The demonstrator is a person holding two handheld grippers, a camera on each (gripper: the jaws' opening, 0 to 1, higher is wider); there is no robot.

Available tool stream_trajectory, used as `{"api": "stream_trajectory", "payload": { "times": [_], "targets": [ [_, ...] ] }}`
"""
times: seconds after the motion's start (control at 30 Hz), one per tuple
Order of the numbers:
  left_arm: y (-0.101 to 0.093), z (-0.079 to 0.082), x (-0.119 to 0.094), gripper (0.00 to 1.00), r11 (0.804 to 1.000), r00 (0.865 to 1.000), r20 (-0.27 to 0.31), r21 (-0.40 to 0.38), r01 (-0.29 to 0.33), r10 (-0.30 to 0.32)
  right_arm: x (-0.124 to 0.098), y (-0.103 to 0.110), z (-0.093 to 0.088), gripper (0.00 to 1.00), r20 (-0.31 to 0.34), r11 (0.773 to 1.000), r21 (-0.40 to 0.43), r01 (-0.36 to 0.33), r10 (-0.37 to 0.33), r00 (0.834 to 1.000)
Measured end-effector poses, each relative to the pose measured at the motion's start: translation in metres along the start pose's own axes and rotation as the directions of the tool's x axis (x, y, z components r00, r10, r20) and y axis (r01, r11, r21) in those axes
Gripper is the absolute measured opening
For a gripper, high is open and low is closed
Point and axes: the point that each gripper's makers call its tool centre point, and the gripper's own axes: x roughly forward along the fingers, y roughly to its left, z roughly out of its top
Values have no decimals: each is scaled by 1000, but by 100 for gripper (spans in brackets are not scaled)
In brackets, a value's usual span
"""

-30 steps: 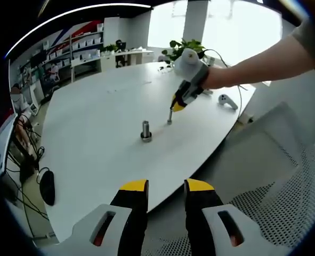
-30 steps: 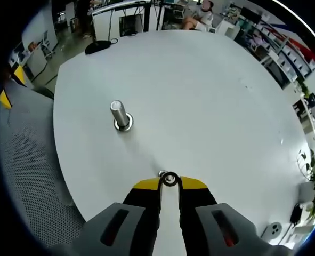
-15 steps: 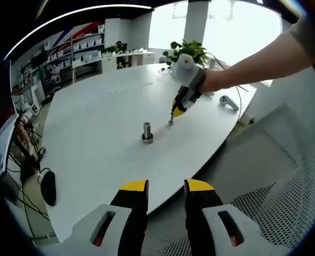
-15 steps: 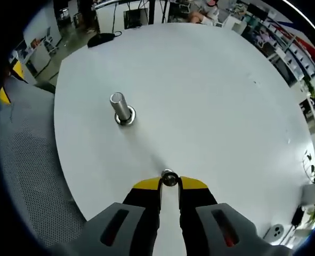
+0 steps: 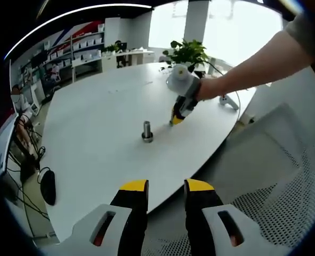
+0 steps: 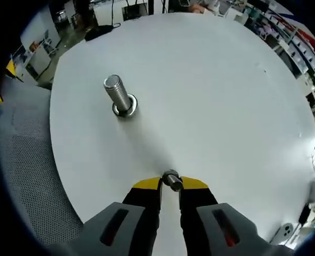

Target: Place the washer onto the threaded stud by aligning its center hole with the stud, sliding it down to the base, and recovering from edge contact or off-axis alignment until the washer reaches the visible bottom stop.

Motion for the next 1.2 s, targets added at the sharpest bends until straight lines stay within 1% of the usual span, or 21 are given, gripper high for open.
{"api": "stream_trajectory", "payload": {
  "times": [0.13, 0.23, 0.4, 0.47, 0.63, 0.67, 0.7, 0.73, 0.77, 0.83, 0.87, 0.93, 1.03, 1.07, 1.13, 1.17, 1.2],
  "targets": [
    [-1, -1, 1, 25, 1000, 1000, -6, 4, 6, -6, -3, 1, -1, 17, 8, 1000, 14, -5, 5, 1000],
    [-1, -1, 1, 25, 1000, 1000, -8, 2, 7, -7, -12, 2, -1, 18, 27, 1000, 13, 1, -1, 1000],
    [-1, -2, 1, 25, 1000, 1000, -11, -3, 5, -5, -33, 3, -3, 19, 81, 999, 40, 13, -16, 997],
    [-1, -3, 1, 25, 1000, 1000, -15, -2, 7, -7, -42, 6, 0, 19, 124, 999, 41, 18, -23, 992],
    [-2, -4, 2, 25, 1000, 1000, -23, -1, 13, -13, -65, 15, -12, 19, 169, 998, 60, 23, -33, 985],
    [-2, -4, 2, 25, 1000, 1000, -23, -1, 13, -13, -71, 16, -12, 19, 210, 989, 145, 6, -37, 977],
    [-2, -4, 2, 25, 1000, 1000, -23, -1, 12, -12, -76, 17, -11, 20, 246, 974, 225, -23, -34, 969],
    [-1, -3, 1, 25, 1000, 1000, -17, -1, 8, -8, -86, 15, -9, 20, 300, 949, 313, -49, -50, 953],
    [-1, -2, 1, 25, 1000, 1000, -11, -2, 7, -7, -92, 14, -11, 20, 320, 937, 344, -53, -64, 945],
    [0, 0, 0, 25, 1000, 1000, -3, -4, 5, -5, -106, 12, -15, 21, 350, 931, 362, -38, -98, 932],
    [-1, 0, 0, 25, 1000, 1000, -3, -4, 7, -7, -110, 15, -18, 21, 355, 933, 359, -38, -99, 930],
    [-3, -3, 1, 25, 1000, 1000, -16, 4, 15, -15, -119, 23, -21, 22, 376, 924, 377, -59, -95, 922],
    [-5, -3, 1, 26, 1000, 1000, -17, 3, 24, -23, -134, 27, -24, 22, 412, 919, 392, -52, -125, 902],
    [-4, -1, 1, 26, 1000, 1000, -8, 2, 21, -21, -139, 30, -25, 22, 418, 915, 399, -55, -128, 899],
    [-3, 2, -1, 26, 1000, 1000, 13, -4, 14, -14, -151, 34, -26, 23, 440, 915, 400, -48, -146, 886],
    [-3, 3, -1, 26, 1000, 1000, 17, -6, 13, -13, -159, 37, -27, 23, 453, 918, 395, -40, -158, 877],
    [-2, 3, -1, 27, 1000, 1000, 17, -5, 11, -11, -162, 40, -27, 23, 462, 920, 391, -38, -160, 872]
  ]
}}
